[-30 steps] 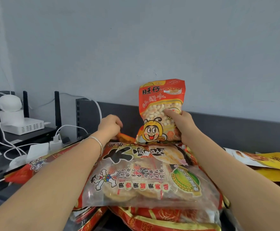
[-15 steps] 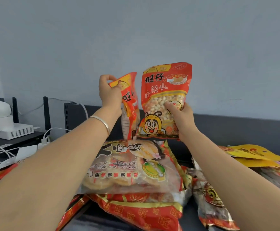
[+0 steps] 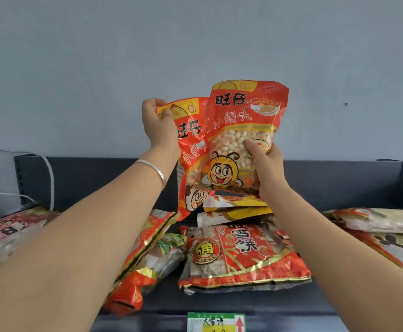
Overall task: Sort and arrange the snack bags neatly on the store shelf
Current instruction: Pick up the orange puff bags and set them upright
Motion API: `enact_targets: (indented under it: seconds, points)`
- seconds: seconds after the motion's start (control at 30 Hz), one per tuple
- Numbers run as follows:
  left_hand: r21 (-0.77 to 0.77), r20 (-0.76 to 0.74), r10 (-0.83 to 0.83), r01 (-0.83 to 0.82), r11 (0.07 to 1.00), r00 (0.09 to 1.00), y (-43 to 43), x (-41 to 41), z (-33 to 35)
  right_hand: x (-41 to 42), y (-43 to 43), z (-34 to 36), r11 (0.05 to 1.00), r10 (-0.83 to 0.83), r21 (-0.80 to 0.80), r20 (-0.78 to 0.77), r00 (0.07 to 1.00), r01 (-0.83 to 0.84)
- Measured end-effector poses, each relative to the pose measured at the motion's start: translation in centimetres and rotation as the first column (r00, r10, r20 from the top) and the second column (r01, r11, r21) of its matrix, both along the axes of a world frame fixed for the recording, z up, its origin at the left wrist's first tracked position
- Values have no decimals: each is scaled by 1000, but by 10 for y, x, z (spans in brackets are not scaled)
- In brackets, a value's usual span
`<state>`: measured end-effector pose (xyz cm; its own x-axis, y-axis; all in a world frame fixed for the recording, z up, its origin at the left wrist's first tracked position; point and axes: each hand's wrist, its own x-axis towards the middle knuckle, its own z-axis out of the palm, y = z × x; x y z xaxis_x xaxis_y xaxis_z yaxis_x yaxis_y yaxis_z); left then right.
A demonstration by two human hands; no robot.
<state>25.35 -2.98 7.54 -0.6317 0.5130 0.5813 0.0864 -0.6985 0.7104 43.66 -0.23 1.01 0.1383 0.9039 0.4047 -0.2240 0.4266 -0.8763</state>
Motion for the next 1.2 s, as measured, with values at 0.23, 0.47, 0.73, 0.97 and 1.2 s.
enact_targets:
  seconds: [0.23,0.47,0.73,0.97,1.2]
  points:
    - [-118,101,-89,101,988,991,8,47,-33,56,9,-28,997,-41,-56,85,996,46]
    - [-303,-87,-306,267,915,948,4,57,-82,74,22,-60,985,-98,-125,192,977,123]
    - [-402,-255,-225,108,909,940,8,69,-115,69,25,-62,966,-182,-144,215,960,216]
    - [-324,-428,-60,-91,942,902,7,98,-93,83,6,-55,925,-323,-153,161,933,347]
    - [-210,-391,-134,54,976,910,0,177,-68,161,-30,-34,863,-494,-46,124,860,503]
